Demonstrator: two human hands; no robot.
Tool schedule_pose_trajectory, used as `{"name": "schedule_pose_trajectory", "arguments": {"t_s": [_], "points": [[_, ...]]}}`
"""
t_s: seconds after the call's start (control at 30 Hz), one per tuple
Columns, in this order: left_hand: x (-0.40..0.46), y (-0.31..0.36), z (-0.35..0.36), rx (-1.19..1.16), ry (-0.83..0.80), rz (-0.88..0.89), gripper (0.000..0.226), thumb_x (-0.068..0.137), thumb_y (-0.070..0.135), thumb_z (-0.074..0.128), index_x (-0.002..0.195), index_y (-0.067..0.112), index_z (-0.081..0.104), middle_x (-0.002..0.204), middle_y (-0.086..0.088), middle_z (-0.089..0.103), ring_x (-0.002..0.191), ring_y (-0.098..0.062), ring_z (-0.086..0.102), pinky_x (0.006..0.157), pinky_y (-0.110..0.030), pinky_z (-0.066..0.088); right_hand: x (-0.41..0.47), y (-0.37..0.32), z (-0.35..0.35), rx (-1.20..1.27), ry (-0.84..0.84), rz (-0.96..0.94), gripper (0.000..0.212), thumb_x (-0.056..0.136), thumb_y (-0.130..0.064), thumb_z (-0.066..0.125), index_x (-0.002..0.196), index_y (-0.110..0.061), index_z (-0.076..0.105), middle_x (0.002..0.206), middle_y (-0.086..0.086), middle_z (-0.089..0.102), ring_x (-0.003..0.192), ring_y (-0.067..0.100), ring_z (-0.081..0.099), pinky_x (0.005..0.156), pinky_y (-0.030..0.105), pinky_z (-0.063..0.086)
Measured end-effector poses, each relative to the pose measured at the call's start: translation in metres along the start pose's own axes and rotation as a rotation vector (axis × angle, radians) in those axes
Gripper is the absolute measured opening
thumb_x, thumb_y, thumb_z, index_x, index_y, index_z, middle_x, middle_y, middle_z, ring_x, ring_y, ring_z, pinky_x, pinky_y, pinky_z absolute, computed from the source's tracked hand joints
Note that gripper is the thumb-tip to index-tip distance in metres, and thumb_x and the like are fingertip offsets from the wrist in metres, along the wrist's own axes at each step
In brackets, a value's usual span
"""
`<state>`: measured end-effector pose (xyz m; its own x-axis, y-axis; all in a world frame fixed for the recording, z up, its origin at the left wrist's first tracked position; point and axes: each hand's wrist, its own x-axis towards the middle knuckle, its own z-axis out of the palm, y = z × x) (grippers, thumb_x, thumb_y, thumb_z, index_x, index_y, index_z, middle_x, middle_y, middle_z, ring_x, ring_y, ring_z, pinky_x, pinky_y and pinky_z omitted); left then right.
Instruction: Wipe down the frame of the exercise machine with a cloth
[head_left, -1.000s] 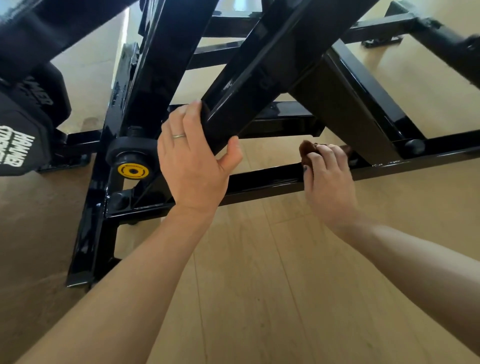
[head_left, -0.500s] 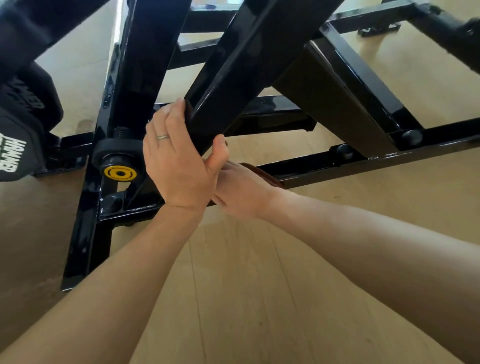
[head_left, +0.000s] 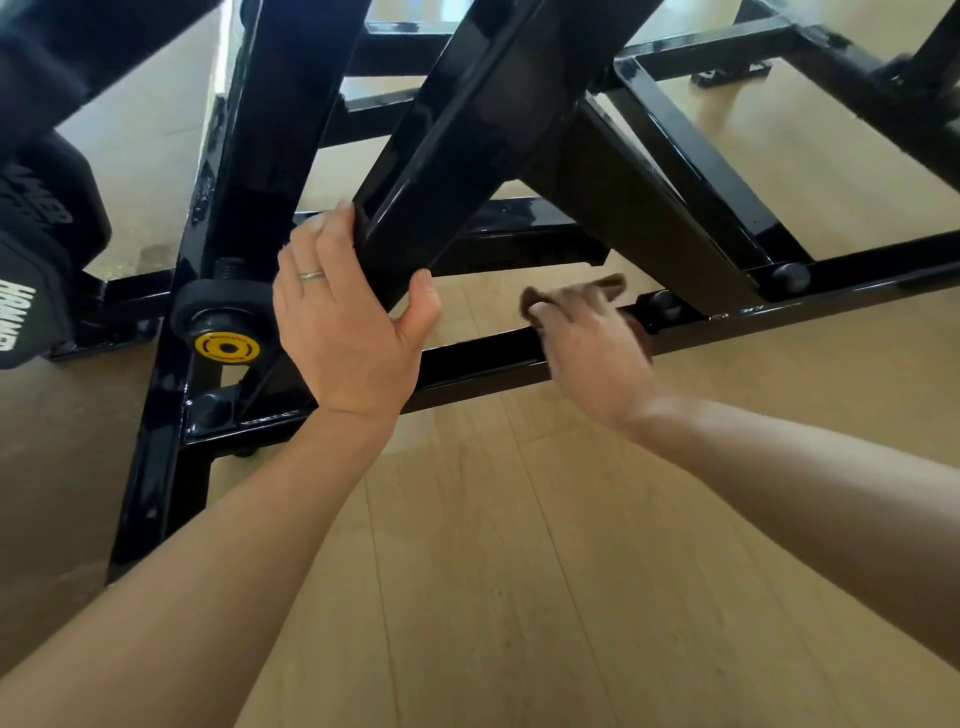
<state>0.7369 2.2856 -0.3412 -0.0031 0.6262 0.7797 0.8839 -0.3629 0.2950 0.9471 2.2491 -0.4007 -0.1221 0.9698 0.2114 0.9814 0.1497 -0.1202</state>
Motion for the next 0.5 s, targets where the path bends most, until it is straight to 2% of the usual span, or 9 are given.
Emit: {"name": "schedule_pose_trajectory", "arguments": {"t_s": [0.17,0.27,0.33,0.4,0.5], "points": [[-0.001,-0.005,0.002,0.003,0.011,0.034,0.059,0.092,0.041,0.061,0.130,-0.005,0.057,0.120,-0.021,0.063,0.105,-0.039,0.062,0.084,-0.054,0.054,0.026,-0.080,0.013,0.067,-0.097,-0.446,0.043,0.096,-0.014,0.062,0.139,-0.010,0.057,0.147,0.013,0.053,0.145,0.034,0.038,0.119,0.052,0.035],[0.000,-0.004,0.000,-0.007,-0.006,0.037,0.060,0.092,0.041,0.060,0.130,-0.006,0.057,0.121,-0.022,0.063,0.107,-0.040,0.063,0.086,-0.057,0.054,0.038,-0.090,0.013,-0.027,-0.121,-0.539,0.043,0.102,-0.015,0.056,0.144,-0.012,0.052,0.151,0.011,0.051,0.147,0.031,0.035,0.121,0.048,0.031],[-0.001,-0.003,-0.001,-0.015,-0.016,0.026,0.060,0.091,0.039,0.063,0.130,-0.006,0.057,0.121,-0.022,0.063,0.107,-0.040,0.063,0.086,-0.057,0.054,0.032,-0.075,0.013,-0.050,-0.091,-0.488,0.045,0.106,-0.023,0.051,0.151,-0.018,0.045,0.156,0.007,0.044,0.149,0.028,0.032,0.120,0.045,0.034],[0.000,-0.003,-0.003,-0.024,-0.033,0.013,0.060,0.091,0.038,0.065,0.131,-0.005,0.057,0.122,-0.021,0.062,0.107,-0.039,0.062,0.087,-0.056,0.053,0.019,-0.052,0.009,0.035,-0.086,-0.338,0.046,0.108,-0.028,0.049,0.153,-0.021,0.040,0.157,0.006,0.040,0.148,0.027,0.034,0.117,0.044,0.039],[-0.001,-0.004,-0.005,-0.039,-0.060,0.009,0.060,0.090,0.039,0.067,0.132,-0.002,0.056,0.123,-0.019,0.061,0.107,-0.036,0.061,0.088,-0.055,0.053,0.008,-0.023,-0.012,0.234,-0.042,-0.112,0.042,0.107,-0.024,0.049,0.149,-0.016,0.049,0.149,0.009,0.050,0.135,0.029,0.047,0.111,0.046,0.045]]}}
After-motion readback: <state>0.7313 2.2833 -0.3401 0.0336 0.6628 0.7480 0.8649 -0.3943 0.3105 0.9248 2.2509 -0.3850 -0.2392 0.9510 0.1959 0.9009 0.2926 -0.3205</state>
